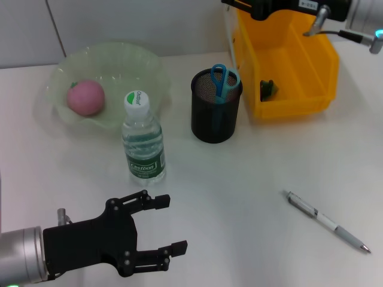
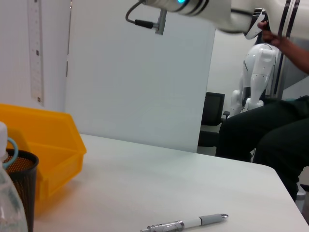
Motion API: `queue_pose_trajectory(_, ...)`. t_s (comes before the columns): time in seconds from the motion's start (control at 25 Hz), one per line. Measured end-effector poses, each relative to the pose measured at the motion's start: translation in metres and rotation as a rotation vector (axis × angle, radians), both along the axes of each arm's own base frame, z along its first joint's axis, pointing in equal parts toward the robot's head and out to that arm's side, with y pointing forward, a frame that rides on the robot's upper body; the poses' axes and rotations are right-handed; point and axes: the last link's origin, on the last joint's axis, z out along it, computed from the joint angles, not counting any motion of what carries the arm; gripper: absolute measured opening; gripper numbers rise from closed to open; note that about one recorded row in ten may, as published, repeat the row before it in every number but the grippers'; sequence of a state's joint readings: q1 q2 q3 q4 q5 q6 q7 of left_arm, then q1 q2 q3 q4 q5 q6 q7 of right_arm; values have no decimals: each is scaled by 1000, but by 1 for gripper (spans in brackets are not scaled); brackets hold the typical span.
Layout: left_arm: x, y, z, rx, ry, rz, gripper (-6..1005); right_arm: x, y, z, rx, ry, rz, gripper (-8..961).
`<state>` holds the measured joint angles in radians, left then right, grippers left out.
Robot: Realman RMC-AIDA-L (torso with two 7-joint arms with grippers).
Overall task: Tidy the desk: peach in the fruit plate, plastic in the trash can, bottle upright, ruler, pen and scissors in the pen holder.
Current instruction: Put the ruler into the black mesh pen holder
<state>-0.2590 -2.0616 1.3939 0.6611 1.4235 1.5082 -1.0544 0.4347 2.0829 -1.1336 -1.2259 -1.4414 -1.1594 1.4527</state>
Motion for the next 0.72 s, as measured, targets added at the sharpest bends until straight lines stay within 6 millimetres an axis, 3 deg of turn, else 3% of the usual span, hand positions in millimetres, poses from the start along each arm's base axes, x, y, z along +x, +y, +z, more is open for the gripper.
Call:
queue_pose_trajectory(0.36,1,-1,0,-7,-7,-2,843,33,-4,-16,68,80,18,413)
queue_pose_trajectory(0.72,1,-1,1,-19,-12,12,842,48,-10,-33,86,133,58,426)
